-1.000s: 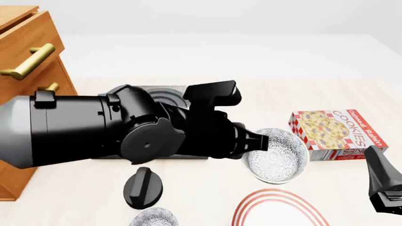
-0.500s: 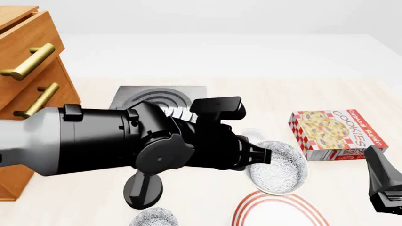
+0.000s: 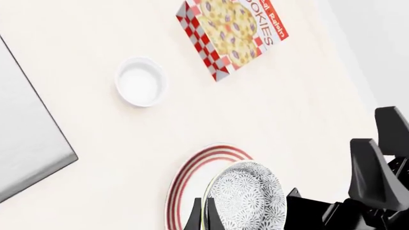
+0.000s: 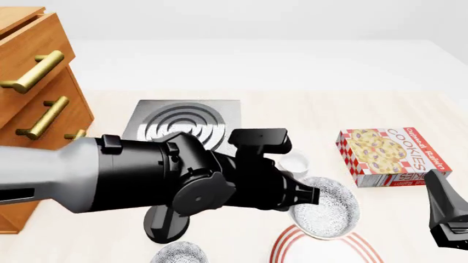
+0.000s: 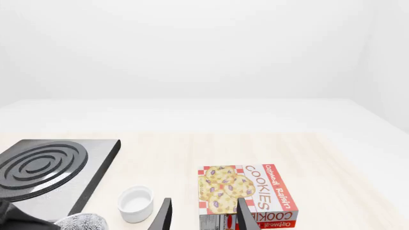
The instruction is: Pick the akita bowl on the wooden cabinet and place it on the plate.
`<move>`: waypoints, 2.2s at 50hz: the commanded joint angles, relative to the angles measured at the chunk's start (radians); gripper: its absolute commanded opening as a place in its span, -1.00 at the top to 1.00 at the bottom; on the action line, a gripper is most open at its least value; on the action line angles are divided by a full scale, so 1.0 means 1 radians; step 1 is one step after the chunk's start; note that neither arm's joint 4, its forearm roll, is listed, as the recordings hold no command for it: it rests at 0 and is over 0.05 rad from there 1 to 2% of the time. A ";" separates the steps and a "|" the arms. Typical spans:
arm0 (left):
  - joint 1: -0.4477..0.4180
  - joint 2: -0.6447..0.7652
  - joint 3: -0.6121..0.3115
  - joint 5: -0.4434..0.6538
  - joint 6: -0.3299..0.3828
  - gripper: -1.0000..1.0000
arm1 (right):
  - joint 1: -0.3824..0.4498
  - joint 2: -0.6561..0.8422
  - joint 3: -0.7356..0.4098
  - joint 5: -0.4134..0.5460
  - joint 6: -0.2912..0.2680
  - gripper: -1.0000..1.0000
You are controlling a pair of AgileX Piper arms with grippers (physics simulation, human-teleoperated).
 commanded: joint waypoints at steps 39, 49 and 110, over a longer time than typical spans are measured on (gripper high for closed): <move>-0.037 0.083 0.004 -0.062 -0.043 1.00 | 0.000 0.000 0.000 0.000 0.000 -1.00; -0.035 0.097 0.002 -0.069 -0.047 1.00 | 0.000 0.000 0.000 0.000 0.000 -1.00; -0.040 0.163 -0.001 -0.103 -0.075 1.00 | 0.000 0.000 0.000 0.000 0.000 -1.00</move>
